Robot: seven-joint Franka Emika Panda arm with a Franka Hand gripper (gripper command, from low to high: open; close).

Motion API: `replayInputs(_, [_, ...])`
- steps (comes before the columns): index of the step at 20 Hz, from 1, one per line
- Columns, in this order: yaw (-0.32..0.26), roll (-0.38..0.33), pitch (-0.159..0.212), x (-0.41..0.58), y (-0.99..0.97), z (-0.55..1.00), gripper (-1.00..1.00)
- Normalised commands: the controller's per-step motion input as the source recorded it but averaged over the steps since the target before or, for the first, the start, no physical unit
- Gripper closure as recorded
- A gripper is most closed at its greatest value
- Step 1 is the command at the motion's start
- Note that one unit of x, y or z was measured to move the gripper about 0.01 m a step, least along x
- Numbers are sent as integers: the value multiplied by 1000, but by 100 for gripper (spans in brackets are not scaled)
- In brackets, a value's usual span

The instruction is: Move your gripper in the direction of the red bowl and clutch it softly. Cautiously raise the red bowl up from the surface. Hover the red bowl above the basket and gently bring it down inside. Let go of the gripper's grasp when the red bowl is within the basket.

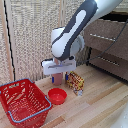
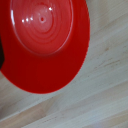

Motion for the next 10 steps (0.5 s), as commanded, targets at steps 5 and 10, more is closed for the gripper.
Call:
replayInputs(5, [39,-4,-1,-241,0,-373,-100])
replayInputs(10, [36,-37,0,-201,26,-386,-100])
